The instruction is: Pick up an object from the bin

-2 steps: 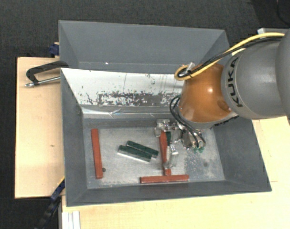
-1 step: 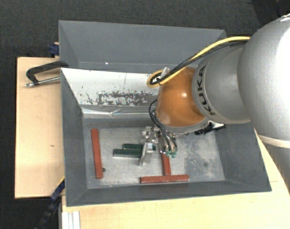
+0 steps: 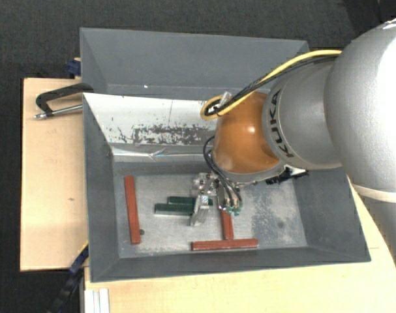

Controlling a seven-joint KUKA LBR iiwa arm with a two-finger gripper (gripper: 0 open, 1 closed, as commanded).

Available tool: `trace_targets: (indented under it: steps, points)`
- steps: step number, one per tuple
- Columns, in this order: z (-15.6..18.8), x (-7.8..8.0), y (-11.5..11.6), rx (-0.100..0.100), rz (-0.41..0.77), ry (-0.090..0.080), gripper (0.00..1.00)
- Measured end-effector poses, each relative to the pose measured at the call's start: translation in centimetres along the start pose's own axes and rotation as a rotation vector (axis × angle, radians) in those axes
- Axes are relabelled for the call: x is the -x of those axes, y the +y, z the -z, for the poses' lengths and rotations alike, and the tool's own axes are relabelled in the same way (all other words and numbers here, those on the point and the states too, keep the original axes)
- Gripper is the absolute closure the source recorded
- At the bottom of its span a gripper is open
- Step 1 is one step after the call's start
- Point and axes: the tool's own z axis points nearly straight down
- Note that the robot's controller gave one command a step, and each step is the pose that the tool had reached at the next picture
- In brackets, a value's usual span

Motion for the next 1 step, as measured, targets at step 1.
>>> trace_targets:
  steps: [1]
  points:
    - [3.74, 1.35, 0.58, -0.001, 0.221, -0.004, 1.00]
